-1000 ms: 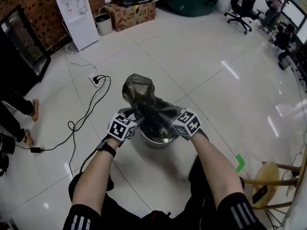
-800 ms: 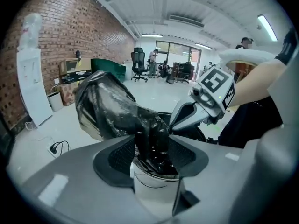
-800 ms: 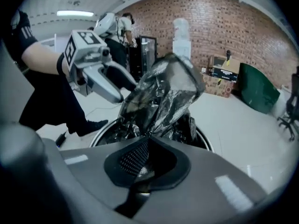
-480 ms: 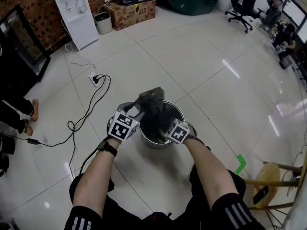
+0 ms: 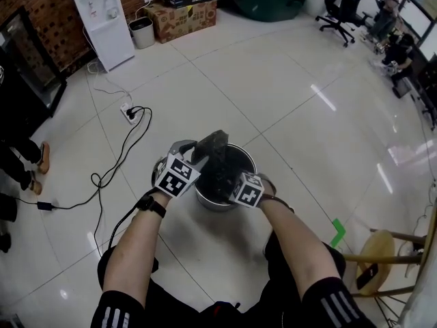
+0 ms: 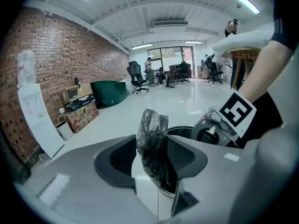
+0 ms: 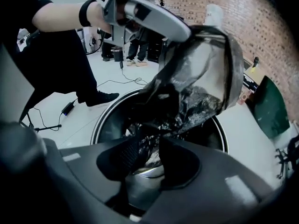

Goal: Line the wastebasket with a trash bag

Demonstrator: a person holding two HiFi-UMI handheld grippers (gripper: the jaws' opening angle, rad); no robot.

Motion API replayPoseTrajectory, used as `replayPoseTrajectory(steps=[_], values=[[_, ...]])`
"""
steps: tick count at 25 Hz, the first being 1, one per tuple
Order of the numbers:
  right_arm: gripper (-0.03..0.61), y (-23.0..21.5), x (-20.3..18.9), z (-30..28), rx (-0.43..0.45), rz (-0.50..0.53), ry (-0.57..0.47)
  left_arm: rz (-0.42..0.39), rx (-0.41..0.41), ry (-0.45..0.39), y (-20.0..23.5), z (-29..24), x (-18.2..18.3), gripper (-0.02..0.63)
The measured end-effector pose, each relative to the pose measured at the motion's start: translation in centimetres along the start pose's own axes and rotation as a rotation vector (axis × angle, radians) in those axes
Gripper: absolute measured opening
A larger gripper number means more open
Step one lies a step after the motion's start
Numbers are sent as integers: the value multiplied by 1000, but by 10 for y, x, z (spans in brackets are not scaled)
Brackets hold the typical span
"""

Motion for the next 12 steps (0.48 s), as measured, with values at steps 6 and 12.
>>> replayPoseTrajectory(steps=[6, 12], values=[[186, 2, -2, 29, 19, 22, -56, -101, -47, 55, -35, -8, -9, 12], [197, -32, -12, 77, -23, -236, -250, -248, -106, 57, -75, -1, -4, 0]])
Point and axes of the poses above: the fingertips, and each gripper's own axes: z backward along the fingers, y to its left, x out of its top, the point moved 4 cm from there along z, backward along the fingers, and after that the axes turned 11 degrees about y, right-handed, at the moved point
